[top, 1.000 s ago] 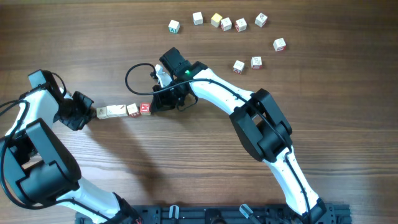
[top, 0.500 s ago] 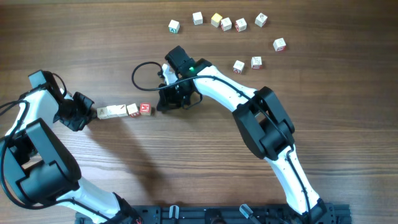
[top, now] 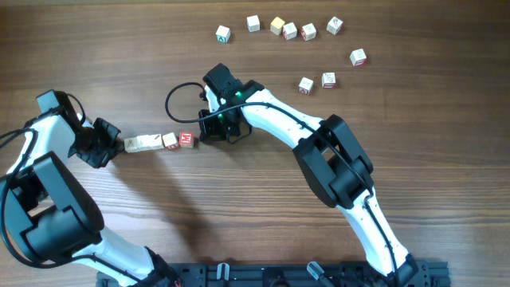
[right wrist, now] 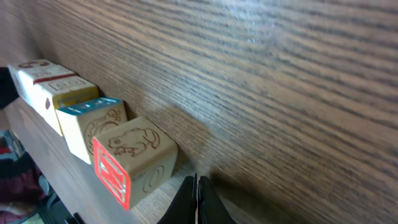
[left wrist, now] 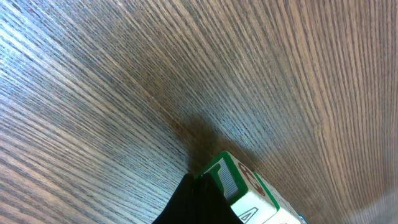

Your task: Form a horizontal line

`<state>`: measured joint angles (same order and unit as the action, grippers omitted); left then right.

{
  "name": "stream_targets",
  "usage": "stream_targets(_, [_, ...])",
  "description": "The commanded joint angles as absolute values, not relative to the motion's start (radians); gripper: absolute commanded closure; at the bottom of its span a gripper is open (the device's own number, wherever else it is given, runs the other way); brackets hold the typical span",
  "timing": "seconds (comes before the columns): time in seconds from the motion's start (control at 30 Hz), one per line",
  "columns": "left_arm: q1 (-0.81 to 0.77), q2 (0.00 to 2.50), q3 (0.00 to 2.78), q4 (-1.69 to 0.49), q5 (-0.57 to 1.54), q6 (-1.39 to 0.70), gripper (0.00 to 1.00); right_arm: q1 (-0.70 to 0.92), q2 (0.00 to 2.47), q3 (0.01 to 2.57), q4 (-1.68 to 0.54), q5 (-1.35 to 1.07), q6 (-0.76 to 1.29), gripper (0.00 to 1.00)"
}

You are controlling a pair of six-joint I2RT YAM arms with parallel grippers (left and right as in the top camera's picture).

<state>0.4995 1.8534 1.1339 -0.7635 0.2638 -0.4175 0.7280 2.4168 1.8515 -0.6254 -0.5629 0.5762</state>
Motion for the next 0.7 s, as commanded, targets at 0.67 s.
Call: stream_targets(0.67, [0.501,1.846,1.129,-0.779,0.280,-0.428,0.96,0.750,2.431,1.839,-0.566,-0.689,0.606,0.96])
